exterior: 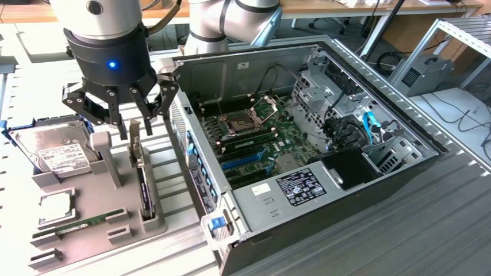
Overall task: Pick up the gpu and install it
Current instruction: 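Pick up the gpu and move the gpu toward the slot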
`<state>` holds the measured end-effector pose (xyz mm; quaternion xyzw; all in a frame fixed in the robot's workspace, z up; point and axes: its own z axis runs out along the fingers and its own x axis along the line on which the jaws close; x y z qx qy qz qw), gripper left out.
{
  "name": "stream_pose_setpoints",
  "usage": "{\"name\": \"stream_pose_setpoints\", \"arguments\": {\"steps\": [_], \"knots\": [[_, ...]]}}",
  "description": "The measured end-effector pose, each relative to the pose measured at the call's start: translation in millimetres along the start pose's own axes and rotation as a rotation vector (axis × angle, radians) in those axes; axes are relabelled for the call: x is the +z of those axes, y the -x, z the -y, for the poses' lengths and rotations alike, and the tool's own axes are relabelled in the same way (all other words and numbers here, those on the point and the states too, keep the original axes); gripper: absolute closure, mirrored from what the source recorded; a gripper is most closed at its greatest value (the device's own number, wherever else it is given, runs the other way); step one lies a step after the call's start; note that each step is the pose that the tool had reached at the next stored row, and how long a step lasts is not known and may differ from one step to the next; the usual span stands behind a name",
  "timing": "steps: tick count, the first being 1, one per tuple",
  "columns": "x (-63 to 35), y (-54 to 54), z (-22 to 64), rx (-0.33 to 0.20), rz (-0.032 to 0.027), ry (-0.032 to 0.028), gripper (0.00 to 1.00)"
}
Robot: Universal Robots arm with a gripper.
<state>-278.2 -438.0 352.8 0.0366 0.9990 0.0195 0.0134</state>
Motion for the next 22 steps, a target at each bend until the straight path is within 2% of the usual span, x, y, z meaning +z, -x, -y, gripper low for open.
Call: {"name": "stream_pose_setpoints", "arguments": {"steps": [22], "knots": [[4.8, -0.9, -7.7, 0.000, 0.0001, 0.0001, 0.58]]}}
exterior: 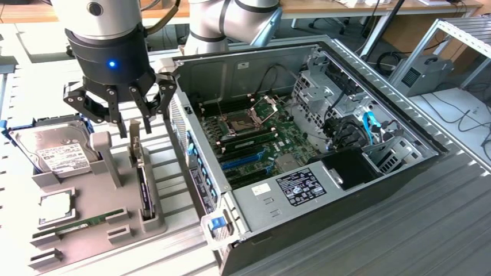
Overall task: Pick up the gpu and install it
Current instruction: 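Pick up the gpu and move the gpu toward the slot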
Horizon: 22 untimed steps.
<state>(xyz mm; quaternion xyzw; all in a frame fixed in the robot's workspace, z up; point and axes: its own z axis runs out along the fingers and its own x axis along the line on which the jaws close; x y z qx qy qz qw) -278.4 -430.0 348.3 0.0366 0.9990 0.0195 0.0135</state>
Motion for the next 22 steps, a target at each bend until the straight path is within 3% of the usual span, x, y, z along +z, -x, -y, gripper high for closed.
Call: {"name": "stream_pose_setpoints", "arguments": {"steps": [22], "knots": [[2.1, -2.6, -6.2, 0.000, 0.0000, 0.0000, 0.58]]}}
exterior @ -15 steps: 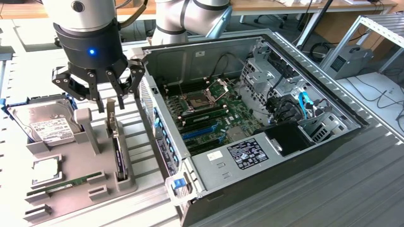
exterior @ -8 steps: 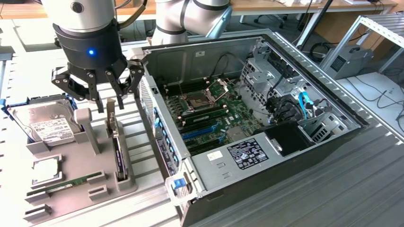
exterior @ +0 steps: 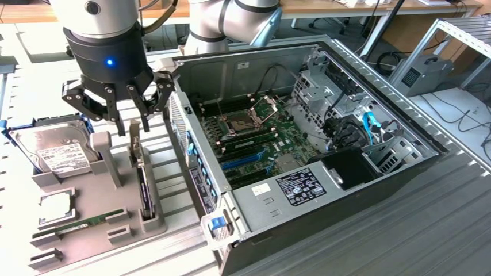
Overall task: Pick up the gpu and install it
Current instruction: 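Pick up the gpu and move the gpu toward the slot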
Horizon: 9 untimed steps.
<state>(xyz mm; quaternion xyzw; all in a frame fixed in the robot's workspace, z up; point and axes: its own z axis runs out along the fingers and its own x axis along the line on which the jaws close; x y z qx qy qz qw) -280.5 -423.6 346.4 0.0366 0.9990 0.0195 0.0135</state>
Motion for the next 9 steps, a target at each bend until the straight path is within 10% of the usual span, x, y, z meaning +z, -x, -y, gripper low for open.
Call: {"name": "stream_pose_setpoints", "arguments": {"steps": [9], "knots": [[0.2, -1.5, -5.5, 0.000, -0.0001, -0.0001, 0.58]]}}
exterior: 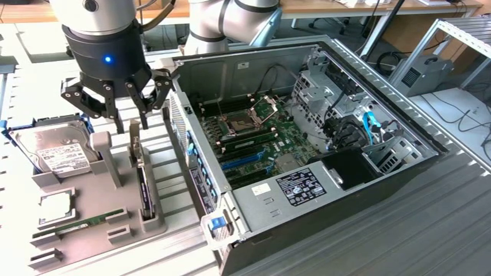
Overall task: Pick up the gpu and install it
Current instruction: 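Pick up the gpu and move the gpu toward the slot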
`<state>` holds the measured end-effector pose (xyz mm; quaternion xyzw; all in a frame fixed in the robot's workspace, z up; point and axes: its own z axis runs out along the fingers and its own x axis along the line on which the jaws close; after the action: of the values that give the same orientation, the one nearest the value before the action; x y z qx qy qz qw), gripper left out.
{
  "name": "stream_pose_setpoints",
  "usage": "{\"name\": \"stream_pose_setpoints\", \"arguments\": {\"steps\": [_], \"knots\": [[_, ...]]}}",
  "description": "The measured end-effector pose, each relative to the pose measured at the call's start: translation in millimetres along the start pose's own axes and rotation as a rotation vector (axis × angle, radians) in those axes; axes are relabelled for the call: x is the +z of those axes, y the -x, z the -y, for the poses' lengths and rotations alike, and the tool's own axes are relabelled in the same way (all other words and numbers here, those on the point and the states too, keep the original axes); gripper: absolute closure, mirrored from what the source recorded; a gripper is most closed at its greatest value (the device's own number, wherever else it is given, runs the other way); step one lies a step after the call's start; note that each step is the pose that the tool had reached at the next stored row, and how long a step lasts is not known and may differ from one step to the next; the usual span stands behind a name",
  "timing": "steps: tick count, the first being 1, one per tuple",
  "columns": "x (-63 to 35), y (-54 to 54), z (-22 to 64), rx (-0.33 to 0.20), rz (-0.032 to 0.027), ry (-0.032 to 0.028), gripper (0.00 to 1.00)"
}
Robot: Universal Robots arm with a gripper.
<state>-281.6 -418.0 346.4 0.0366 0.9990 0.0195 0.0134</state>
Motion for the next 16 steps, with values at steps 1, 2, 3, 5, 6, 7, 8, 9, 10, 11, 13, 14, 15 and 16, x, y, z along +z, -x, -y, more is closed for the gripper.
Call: {"name": "stream_pose_setpoints", "arguments": {"steps": [1, 2, 3, 5, 6, 7, 8, 9, 10, 11, 13, 14, 15, 16], "knots": [[0.0, -0.1, -0.1, 0.000, 0.0000, 0.0000, 0.58], [0.0, -0.3, -0.2, 0.000, 0.0000, 0.0000, 0.58], [0.0, -0.7, -0.2, 0.000, 0.0000, 0.0000, 0.58], [0.0, -1.3, -0.2, 0.000, 0.0002, 0.0000, 0.58], [0.0, -1.5, -0.2, 0.000, 0.0002, 0.0000, 0.58], [0.0, -1.8, -0.2, 0.000, 0.0003, 0.0000, 0.58], [0.0, -2.0, -0.3, 0.000, 0.0003, 0.0000, 0.58], [-0.1, -2.3, -0.3, 0.000, 0.0004, 0.0000, 0.58], [-0.1, -2.5, -0.3, 0.000, 0.0005, 0.0000, 0.58], [0.0, -2.7, -0.3, 0.000, 0.0006, 0.0001, 0.58], [-0.1, -3.2, -0.3, 0.000, 0.0008, 0.0001, 0.58], [-0.1, -3.4, -0.4, 0.000, 0.0009, 0.0001, 0.58], [-0.1, -3.6, -0.5, 0.000, 0.0009, 0.0001, 0.58], [-0.1, -3.9, -0.6, 0.000, 0.0010, 0.0001, 0.58]]}}
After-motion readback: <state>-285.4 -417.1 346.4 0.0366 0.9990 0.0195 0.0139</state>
